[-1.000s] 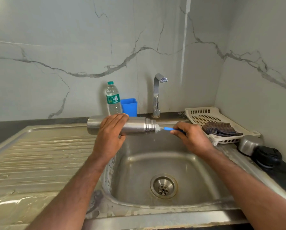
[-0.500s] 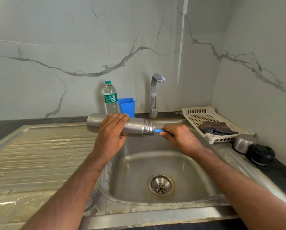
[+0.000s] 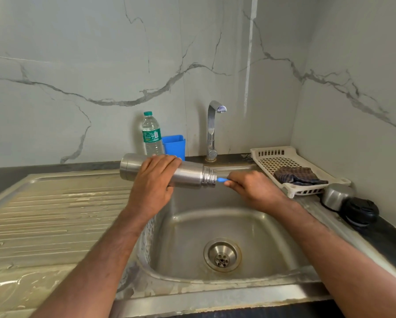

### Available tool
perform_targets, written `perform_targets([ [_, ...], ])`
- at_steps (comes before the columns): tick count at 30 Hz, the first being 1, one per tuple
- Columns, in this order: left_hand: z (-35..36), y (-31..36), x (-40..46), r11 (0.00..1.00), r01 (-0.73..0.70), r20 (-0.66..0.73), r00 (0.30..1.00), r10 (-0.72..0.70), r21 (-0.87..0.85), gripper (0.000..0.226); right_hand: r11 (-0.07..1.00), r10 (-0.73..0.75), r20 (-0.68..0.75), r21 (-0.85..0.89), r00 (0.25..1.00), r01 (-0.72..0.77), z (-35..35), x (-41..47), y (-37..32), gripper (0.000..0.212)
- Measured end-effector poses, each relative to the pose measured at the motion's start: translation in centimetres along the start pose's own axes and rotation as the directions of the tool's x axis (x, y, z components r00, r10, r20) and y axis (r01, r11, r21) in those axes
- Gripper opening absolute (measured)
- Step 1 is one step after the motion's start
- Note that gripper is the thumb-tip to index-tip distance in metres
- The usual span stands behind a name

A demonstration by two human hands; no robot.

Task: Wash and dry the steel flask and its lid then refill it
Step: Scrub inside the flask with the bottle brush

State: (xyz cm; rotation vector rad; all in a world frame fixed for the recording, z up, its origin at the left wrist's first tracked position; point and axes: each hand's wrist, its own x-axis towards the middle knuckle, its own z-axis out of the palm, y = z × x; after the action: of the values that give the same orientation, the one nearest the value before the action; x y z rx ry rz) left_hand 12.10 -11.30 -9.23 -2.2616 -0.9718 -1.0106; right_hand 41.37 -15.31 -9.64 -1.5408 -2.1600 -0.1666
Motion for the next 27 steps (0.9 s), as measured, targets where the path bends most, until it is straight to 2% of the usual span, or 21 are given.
perform_targets([
  [2, 0.0, -0.5, -0.3, 0.999, 0.035, -0.017, 0.999, -0.034, 0.025, 0.076, 0.999, -0.030, -0.079, -0.022, 0.996, 0.029, -0.8, -0.3, 0.5, 0.032],
  [5, -0.3, -2.3, -1.2, 0.989, 0.147, -0.008, 0.989, -0.147, 0.001, 0.081, 0.997, -0.073, -0.289, -0.059, 0.955, 0.058, -2.2, -0.9, 1.8, 0.022],
  [8, -0.3, -2.2, -1.3, 0.979, 0.192, 0.031, 0.981, -0.190, -0.068, 0.082, 0.982, -0.156, -0.377, -0.159, 0.913, 0.102, -1.6, -0.8, 0.9, 0.015],
  [12, 0.1, -0.9, -1.1, 0.988, 0.093, 0.048, 0.995, -0.088, -0.120, 0.078, 0.945, -0.288, -0.353, -0.252, 0.890, 0.206, -0.6, -0.3, -0.6, 0.014],
  [16, -0.3, -2.5, -1.5, 0.975, 0.205, 0.025, 0.979, -0.204, -0.089, 0.081, 0.984, -0.163, -0.394, -0.132, 0.904, 0.120, -1.6, -0.5, 1.6, 0.018],
  [20, 0.4, -0.8, -1.2, 0.990, 0.084, 0.034, 0.996, -0.081, -0.109, 0.076, 0.976, -0.218, -0.226, -0.069, 0.950, 0.207, 0.1, 0.0, -0.4, 0.018],
  [22, 0.3, -1.1, -1.0, 0.992, 0.082, 0.020, 0.997, -0.081, -0.097, 0.077, 0.980, -0.195, -0.250, -0.078, 0.948, 0.181, -0.2, 0.1, 0.1, 0.018],
  [24, 0.0, -2.1, -1.1, 0.986, 0.142, 0.018, 0.990, -0.141, -0.087, 0.079, 0.991, -0.131, -0.318, -0.048, 0.939, 0.122, -0.8, -0.1, 1.2, 0.019],
  [27, 0.2, -1.7, -1.2, 0.980, 0.149, 0.058, 0.988, -0.142, -0.129, 0.080, 0.991, -0.130, -0.259, 0.001, 0.957, 0.135, -0.6, -0.3, 0.3, 0.013],
])
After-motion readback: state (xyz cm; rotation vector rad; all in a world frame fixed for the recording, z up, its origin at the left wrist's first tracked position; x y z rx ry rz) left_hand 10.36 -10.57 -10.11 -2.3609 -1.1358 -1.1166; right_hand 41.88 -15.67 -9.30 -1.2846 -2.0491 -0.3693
